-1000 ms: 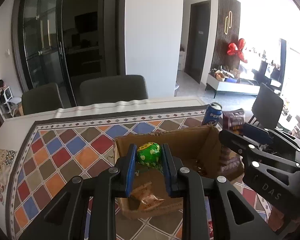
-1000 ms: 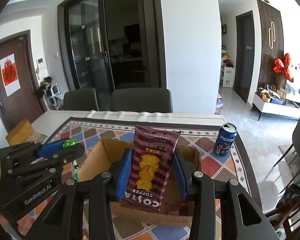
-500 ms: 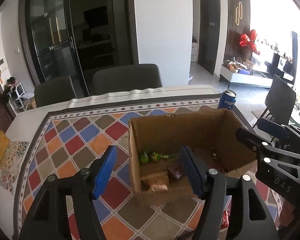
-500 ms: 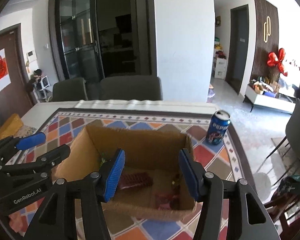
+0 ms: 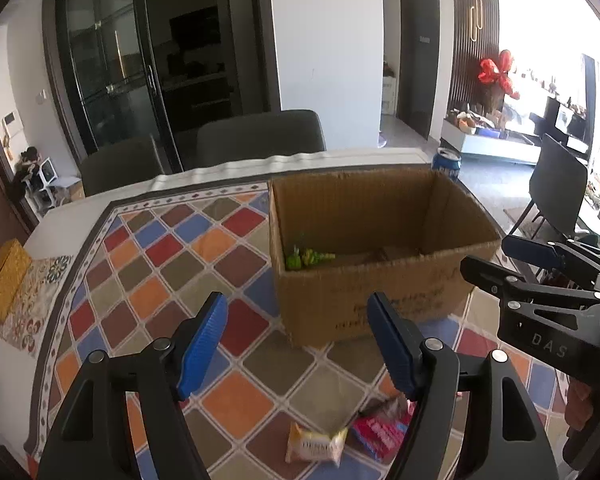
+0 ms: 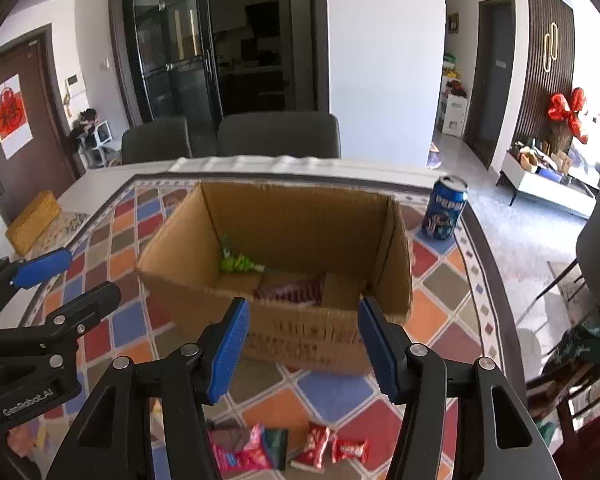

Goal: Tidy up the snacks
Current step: 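Move left tool to the DENMAS bag while right tool reaches a red candy, then grasp the DENMAS cheese ball bag with left tool while right tool grasps the red candy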

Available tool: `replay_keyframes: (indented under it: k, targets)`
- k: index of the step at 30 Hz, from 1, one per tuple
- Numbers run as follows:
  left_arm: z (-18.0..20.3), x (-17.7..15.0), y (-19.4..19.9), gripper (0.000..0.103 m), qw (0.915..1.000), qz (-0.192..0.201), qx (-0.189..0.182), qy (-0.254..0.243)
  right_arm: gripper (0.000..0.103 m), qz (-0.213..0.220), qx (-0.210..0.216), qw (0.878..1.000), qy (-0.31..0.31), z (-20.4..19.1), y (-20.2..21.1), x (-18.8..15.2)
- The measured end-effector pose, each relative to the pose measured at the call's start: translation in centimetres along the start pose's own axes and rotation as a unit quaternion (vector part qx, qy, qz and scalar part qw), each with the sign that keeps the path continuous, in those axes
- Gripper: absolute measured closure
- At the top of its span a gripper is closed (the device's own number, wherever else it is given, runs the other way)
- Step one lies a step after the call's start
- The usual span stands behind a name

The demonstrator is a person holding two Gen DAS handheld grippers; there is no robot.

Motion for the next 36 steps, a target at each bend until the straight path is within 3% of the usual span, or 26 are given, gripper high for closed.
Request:
replay_keyframes:
  k: [9, 24, 36]
  targets:
    - [0.6, -3.9, 0.9, 0.029, 0.9999, -0.015, 0.005, 0.005, 0.046, -0.024, 0.001, 1.000, 0.001, -0.1, 0.8, -4.1]
    - [1.7, -10.0, -1.2, 0.029, 0.9956, -0.089, -0.025, 0.015, 0.046, -0.070, -0.010, 0.997, -0.014, 0.3, 0.2, -9.3]
    - [2.6, -13.5, -4.4, 0.029, 0.9864, -0.156, -0.052, 0.012, 0.046, -0.124, -0.024, 0.992, -0.029, 1.5, -2.6, -12.7]
Point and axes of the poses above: each gripper's, at about its wrist camera, not at the fingertips, and y roughly against the way its jaws point, z to its right, x to its top, the point moved 2 cm from there along -y, roughly the way its jaws point, and after that the axes turned 9 degrees about -y, right-handed, at the moved point
